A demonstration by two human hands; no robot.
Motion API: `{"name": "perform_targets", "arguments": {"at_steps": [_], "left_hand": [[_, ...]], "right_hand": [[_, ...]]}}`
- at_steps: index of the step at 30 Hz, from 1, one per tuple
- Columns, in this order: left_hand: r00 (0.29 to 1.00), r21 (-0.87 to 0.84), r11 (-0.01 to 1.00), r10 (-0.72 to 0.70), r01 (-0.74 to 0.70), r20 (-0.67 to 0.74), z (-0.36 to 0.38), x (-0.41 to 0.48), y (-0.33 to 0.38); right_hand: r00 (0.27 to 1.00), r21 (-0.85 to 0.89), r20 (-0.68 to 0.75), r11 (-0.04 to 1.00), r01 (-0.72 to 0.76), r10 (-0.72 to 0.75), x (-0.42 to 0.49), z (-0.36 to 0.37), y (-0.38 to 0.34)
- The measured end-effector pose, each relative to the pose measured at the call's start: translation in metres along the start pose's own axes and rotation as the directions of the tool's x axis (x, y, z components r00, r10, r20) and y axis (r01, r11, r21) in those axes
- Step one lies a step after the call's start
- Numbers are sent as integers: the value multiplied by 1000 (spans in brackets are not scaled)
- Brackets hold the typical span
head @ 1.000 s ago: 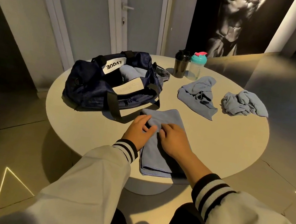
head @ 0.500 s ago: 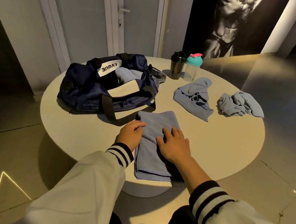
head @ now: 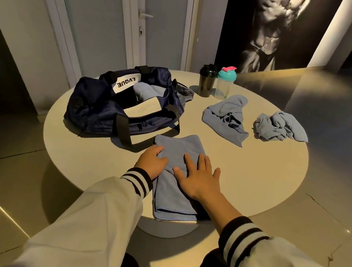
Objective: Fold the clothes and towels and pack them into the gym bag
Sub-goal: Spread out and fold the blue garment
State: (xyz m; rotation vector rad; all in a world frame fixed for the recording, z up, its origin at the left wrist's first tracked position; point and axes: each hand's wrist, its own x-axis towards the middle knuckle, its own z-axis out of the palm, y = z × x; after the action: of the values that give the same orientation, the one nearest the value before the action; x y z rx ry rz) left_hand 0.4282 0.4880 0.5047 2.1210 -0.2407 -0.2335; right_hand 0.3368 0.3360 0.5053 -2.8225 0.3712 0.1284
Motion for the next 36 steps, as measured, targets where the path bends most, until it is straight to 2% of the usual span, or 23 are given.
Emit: {"name": "perform_targets", "arguments": {"at_steps": [6,10,13,15,17,19,22,25,30,33,36], "left_hand": [[995,75,995,65,-60,-72,5,-8,3],[990,158,985,92,-73,-111,10,-9,-2],[954,183,965,224,-188,-198,15,-18,-1],[928,328,904,338,-275,-155,22,-29,2],[938,411,859,345,-305,-27,30,-37,2],[953,416,864,303,-284,22,31,-37,2],[965,434,864,258,-254,51,27,-36,1],[968,419,872,225,-253,114,24,-40,3],[951,378,875,254,-303,175,23,-49,0],[941,359,871,326,-335,86,22,-51,-2],[881,337,829,473,-447,3,18,-63,-6]], "right_hand": [[970,11,-194,989,149,-144,-8,5,2],[992,-21,-56,993,112,-113,-3,3,7],[998,-10,-47,999,50,-51,2,-1,14],[999,7,-49,1000,12,-12,5,-6,20],[998,27,-59,1000,-2,4,5,-10,24],[988,33,-152,999,36,-31,1,-10,25],[928,-1,-331,984,180,-171,-10,-6,20],[948,26,-271,983,182,-168,-21,5,17],[951,15,-245,980,200,-190,-25,7,21],[941,-8,-252,972,233,-228,-31,4,22],[907,20,-356,968,250,-227,-41,11,23]]}}
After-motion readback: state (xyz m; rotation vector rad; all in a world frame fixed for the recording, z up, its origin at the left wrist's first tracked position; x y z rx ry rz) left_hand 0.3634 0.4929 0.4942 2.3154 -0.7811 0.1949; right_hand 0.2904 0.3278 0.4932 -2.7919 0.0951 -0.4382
